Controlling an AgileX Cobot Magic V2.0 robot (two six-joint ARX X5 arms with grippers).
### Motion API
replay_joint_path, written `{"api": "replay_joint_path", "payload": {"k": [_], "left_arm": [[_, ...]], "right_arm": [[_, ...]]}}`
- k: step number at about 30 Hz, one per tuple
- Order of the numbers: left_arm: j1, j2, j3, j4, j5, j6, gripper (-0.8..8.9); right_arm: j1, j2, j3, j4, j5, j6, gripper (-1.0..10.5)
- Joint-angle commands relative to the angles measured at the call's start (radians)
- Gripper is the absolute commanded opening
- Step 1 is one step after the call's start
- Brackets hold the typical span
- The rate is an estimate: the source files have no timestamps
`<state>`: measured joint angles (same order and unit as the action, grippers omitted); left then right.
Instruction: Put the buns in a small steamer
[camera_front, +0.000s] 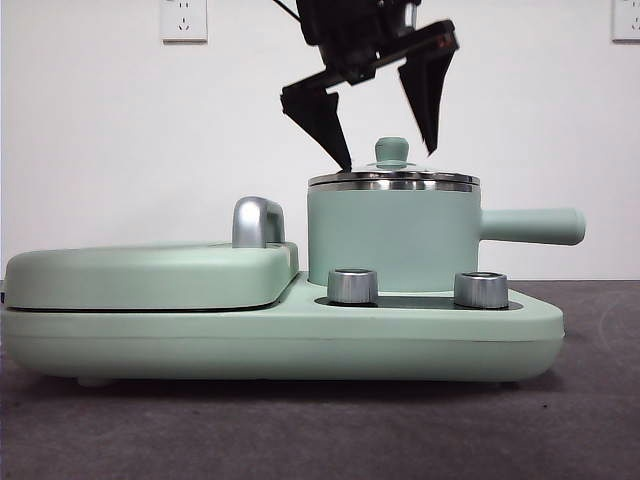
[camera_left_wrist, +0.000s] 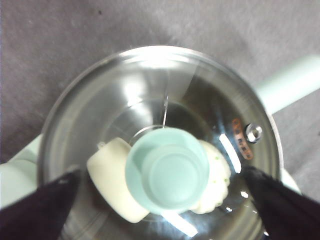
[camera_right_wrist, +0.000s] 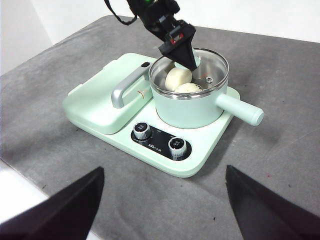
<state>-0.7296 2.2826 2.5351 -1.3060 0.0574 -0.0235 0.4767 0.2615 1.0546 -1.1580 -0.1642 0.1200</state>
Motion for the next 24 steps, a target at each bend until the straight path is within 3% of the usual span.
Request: {"api": "replay_joint_path", "payload": {"k": [1, 4, 7, 14, 24], "left_arm": [[-0.005, -0.039, 0.056, -0.026, 0.003, -0.023, 5.99], [-0.005, -0.152, 0.055, -0.15, 0.004, -0.05, 5.94], [-0.006, -0.309, -0.004, -0.157, 0.081, -0.061, 5.94], [-0.022, -0.747, -0.515, -0.143, 0.097, -0.023, 5.8], [-0.021, -1.263, -1.212, 0.292, 0.096, -0.182, 5.81]], "right_arm": [[0.005, 0.002, 0.008, 0.012, 0.0, 0.003, 3.8], [0.005, 0.002, 0.008, 0.012, -0.001, 0.004, 3.8], [0.005, 0.002, 0.008, 0.011, -0.004, 0.004, 3.8], [0.005, 0.003, 0.005, 0.01, -0.005, 0.003, 3.8], [0.005, 0.005, -0.037, 0.074, -0.067, -0.027, 3.8]]}}
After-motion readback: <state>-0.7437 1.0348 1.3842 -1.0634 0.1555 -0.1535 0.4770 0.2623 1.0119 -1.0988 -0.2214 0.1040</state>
